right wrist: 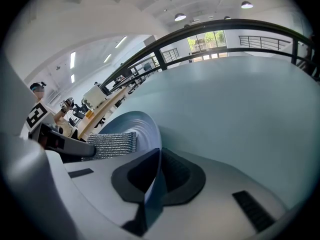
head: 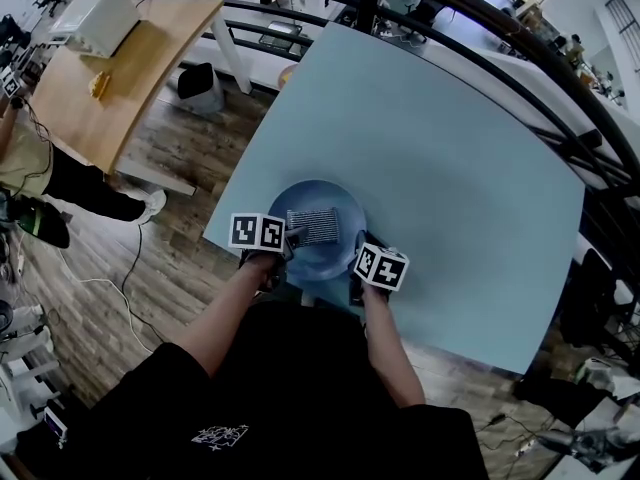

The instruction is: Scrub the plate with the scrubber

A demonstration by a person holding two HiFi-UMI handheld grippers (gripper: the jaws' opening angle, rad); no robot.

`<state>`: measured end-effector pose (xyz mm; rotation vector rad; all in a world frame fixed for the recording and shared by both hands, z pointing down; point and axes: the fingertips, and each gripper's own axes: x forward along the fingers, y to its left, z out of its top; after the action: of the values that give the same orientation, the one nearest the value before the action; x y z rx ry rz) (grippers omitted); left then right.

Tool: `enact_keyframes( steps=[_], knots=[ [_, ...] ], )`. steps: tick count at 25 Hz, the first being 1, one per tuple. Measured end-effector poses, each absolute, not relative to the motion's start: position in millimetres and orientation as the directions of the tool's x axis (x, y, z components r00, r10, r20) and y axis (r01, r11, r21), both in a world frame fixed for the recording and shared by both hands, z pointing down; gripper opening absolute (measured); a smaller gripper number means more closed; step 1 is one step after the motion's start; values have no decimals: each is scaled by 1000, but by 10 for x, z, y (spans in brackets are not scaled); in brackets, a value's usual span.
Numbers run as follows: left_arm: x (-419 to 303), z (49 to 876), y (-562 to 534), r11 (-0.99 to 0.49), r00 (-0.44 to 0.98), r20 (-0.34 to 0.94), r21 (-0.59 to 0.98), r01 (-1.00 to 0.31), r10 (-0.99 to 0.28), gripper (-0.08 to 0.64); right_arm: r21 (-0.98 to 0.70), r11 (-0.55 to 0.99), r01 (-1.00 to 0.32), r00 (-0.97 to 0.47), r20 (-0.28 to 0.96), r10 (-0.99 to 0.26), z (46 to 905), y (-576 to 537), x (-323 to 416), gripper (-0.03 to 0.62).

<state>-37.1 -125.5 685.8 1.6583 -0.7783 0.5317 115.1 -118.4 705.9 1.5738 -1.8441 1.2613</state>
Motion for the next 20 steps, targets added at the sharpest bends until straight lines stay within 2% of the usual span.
enact_keyframes(
  steps=[10,11,13,20],
  knots=[
    [-436,6738,-1251,-49,700,643,725,-687,-312,87,-368,18,-930,-314,766,-560,7018,-1179,1167,20],
    [-452,6726,-1245,-48,701,637,728,-684,-321,87,-369,27,-929,-319,762,-564,7008,-1177,1169,28],
    [-500,6697,-1225,-39,703,625,737,-674,-338,87,-361,34,-932,-316,761,-567,6978,-1158,1193,84],
    [-551,6496,-1194,-18,731,548,795,-606,-407,86,-346,65,-936,-317,750,-581,6772,-1071,1306,100]
  ],
)
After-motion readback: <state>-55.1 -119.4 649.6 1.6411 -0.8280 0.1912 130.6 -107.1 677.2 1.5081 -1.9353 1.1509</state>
